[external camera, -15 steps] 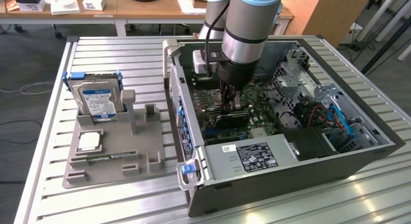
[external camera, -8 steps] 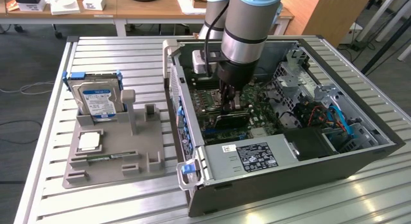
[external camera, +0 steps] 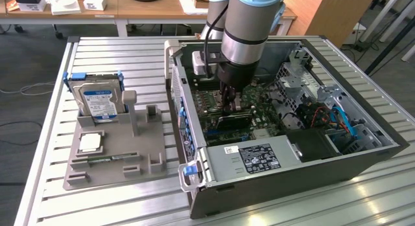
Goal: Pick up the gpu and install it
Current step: 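Press down on the gpu until it lock into place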
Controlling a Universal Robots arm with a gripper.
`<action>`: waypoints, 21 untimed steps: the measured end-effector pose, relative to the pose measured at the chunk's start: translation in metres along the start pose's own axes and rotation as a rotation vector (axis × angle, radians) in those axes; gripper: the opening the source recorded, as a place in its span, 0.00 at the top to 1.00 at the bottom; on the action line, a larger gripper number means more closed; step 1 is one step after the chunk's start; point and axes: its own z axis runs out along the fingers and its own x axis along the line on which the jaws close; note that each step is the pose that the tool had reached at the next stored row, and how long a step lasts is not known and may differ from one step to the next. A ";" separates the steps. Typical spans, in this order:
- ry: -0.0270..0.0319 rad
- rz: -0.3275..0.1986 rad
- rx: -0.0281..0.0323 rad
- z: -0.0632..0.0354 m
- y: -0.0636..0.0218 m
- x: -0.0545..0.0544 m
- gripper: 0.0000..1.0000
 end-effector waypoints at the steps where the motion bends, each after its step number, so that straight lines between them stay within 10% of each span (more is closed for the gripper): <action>1: 0.0001 0.000 0.0002 0.0000 0.0005 0.000 0.89; 21: 0.0000 0.000 0.0004 -0.0326 -0.0007 -0.001 0.89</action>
